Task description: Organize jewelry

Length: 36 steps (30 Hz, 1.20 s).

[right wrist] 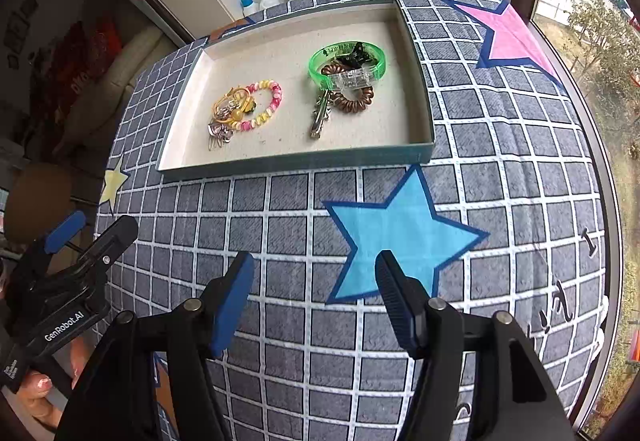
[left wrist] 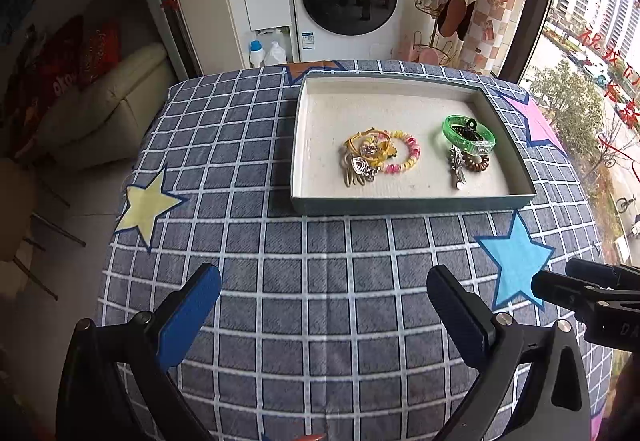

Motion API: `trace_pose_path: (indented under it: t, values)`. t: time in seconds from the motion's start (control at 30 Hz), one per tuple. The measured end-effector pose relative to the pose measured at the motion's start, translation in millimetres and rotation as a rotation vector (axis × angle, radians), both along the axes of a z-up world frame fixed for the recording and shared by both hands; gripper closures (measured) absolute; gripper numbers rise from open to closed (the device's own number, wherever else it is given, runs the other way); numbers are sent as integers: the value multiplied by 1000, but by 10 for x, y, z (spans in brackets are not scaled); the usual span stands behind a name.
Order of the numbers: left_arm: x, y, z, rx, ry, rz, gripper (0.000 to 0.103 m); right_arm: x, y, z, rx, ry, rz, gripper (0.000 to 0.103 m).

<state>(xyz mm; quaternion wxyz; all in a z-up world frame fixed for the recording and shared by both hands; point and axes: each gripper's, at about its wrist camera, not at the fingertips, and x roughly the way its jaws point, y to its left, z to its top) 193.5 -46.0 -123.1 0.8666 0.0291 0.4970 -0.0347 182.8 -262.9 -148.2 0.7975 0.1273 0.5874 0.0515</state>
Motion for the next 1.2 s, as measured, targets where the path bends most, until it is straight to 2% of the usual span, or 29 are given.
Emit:
trace_pose_path:
  t: [0.03, 0.4, 0.47, 0.5, 0.67, 0.9, 1.03, 1.2]
  values:
    - [-67, 35, 36, 0, -1, 5, 0, -53, 23, 35, -5, -7, 1, 24]
    - [-737, 287, 403, -5, -7, 12, 0, -634, 282, 478, -93, -66, 6, 22]
    - [-828, 312, 453, -2, -9, 12, 0, -711, 314, 532, -106, -79, -1, 13]
    - [-873, 325, 476, 0, -11, 13, 0, -758, 321, 567, -114, -92, -8, 12]
    - [-1048, 365, 575, 3, -13, 9, 0, -934, 328, 706, -155, -136, -30, 12]
    - [-1213, 406, 876, -25, -64, 4, 0, -1214, 347, 1074, -200, -246, -54, 12]
    - [-1285, 409, 1016, -19, -103, 3, 0, -1291, 356, 1227, -200, -268, -71, 12]
    - [-1334, 425, 1080, -34, -107, 0, 0, -1347, 389, 1343, -231, -286, -77, 12]
